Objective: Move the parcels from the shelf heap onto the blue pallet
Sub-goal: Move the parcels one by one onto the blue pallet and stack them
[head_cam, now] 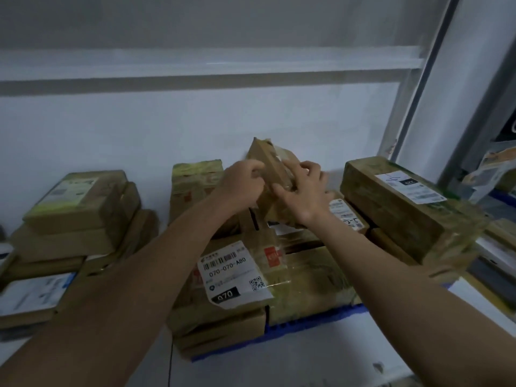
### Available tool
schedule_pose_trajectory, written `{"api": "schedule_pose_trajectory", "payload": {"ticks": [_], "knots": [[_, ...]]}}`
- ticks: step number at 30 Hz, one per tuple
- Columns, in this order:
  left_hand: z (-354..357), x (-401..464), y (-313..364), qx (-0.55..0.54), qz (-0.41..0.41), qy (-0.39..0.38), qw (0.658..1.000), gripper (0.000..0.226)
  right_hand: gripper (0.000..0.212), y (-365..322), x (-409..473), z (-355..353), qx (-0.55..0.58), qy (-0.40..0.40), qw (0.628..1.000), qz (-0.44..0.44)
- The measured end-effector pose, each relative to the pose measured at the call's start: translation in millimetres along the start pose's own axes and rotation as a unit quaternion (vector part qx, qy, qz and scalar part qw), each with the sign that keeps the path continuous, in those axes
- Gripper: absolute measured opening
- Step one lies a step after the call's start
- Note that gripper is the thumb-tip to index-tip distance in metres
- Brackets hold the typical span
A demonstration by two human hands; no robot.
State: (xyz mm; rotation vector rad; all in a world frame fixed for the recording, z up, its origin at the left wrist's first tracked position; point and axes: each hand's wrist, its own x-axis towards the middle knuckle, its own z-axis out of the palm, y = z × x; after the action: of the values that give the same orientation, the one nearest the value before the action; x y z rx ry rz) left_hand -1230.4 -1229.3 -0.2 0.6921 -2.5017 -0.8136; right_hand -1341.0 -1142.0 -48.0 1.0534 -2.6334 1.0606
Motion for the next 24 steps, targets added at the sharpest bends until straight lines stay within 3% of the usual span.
{"api": "schedule_pose_trajectory", "payload": {"ticks": [3,5,7,10,19,24], "knots": [[-3,2,-18,0.194,-0.011,0.050,0.980,0.042,0.059,-5,-1,13,-0.045,-0.014,0.998,-0.037],[-4,3,-27,0.286,-0.051,0.004,0.957,0.040,0.062,-10,-3,19,-0.071,-0.020,0.995,-0.063],[-4,2,-29,0.294,-0.098,-0.064,0.949,0.040,0.066,-15,-5,23,-0.082,-0.029,0.993,-0.077],[-2,2,-31,0.310,-0.114,-0.100,0.939,0.045,0.071,-18,-7,23,-0.077,-0.045,0.993,-0.072],[3,1,-30,0.294,-0.119,-0.082,0.945,0.052,0.063,-16,-5,10,-0.024,-0.136,0.990,-0.041],[2,6,-32,0.288,-0.124,-0.083,0.946,0.048,0.054,-16,-1,8,0.075,-0.144,0.986,-0.037]]}}
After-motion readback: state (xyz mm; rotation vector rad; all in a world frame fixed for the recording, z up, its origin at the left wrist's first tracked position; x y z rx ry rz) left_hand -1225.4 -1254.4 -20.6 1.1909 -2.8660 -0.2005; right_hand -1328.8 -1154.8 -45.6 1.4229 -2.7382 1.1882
